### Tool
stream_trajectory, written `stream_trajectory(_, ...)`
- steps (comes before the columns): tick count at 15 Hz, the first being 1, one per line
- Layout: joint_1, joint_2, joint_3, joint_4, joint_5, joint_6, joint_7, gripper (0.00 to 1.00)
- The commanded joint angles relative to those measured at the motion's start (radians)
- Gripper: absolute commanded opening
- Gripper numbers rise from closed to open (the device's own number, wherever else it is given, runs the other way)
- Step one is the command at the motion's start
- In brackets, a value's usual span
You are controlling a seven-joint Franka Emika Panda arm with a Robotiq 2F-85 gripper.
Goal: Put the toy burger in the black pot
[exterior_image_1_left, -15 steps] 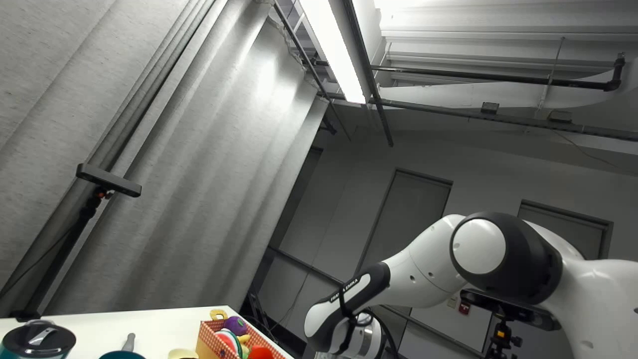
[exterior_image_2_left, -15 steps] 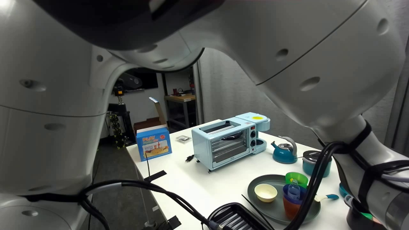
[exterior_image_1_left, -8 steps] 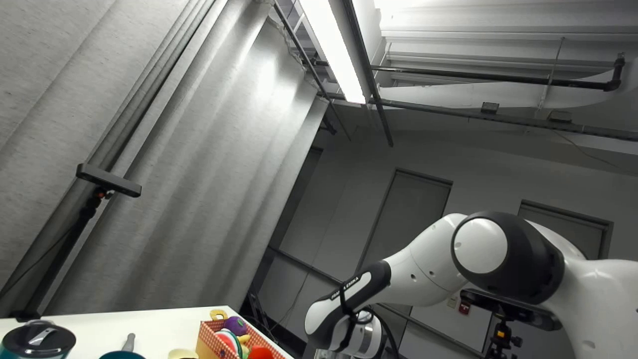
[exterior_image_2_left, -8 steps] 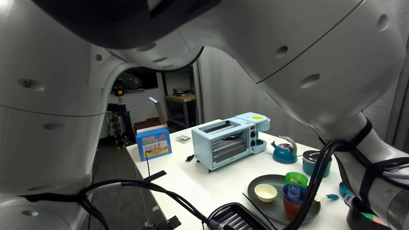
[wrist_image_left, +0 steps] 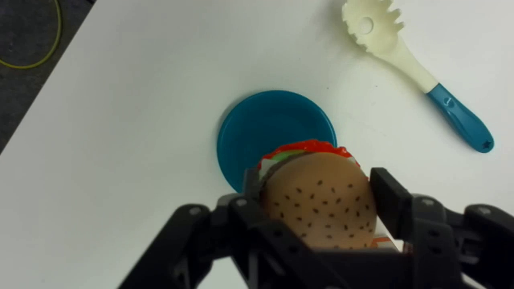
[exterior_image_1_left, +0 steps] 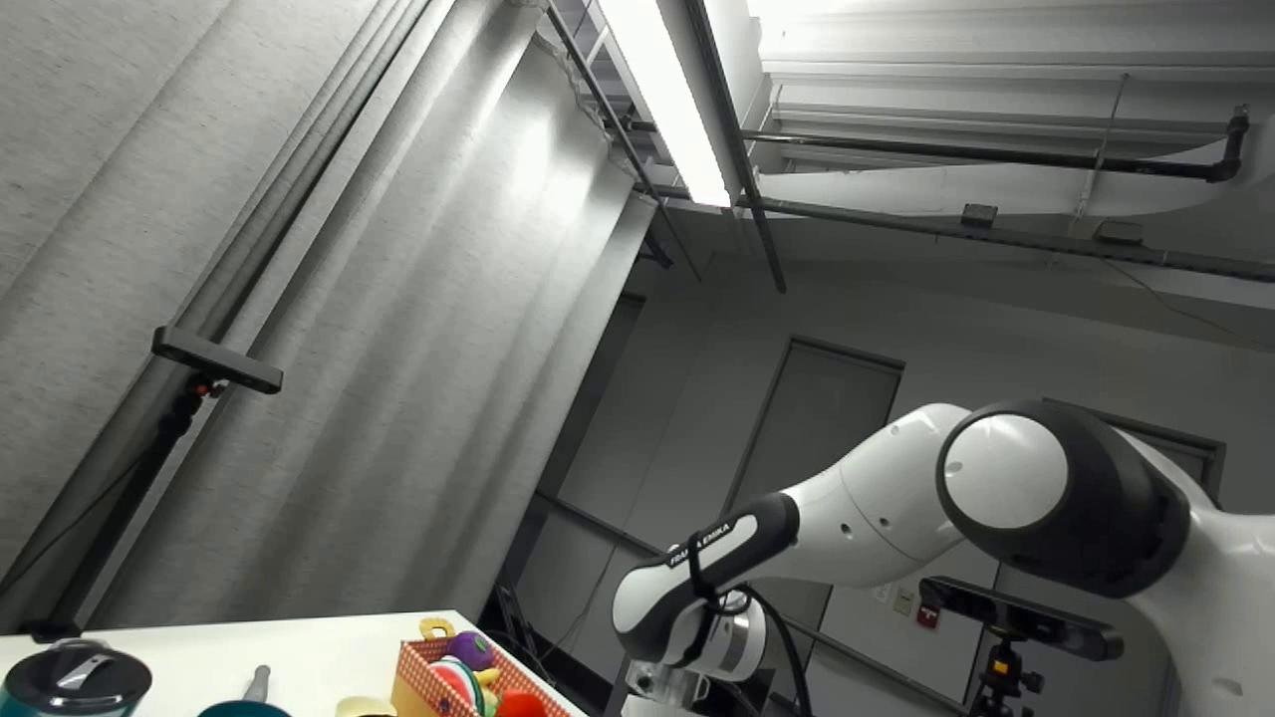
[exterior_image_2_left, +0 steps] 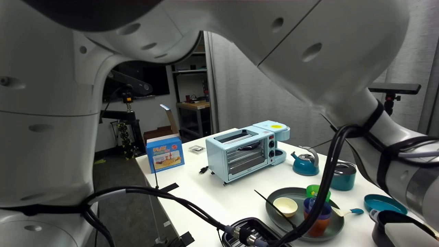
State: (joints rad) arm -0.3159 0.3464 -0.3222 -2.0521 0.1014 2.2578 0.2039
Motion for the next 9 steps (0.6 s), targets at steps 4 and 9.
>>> stream_trajectory(4,0.060,-0.080,0.012,-0.023,-0.082,-0.060,0.039,0.44)
stream_trajectory(9,0.096,-0.055,0.040,0.016,-0.149,-0.153,0.034,0.44)
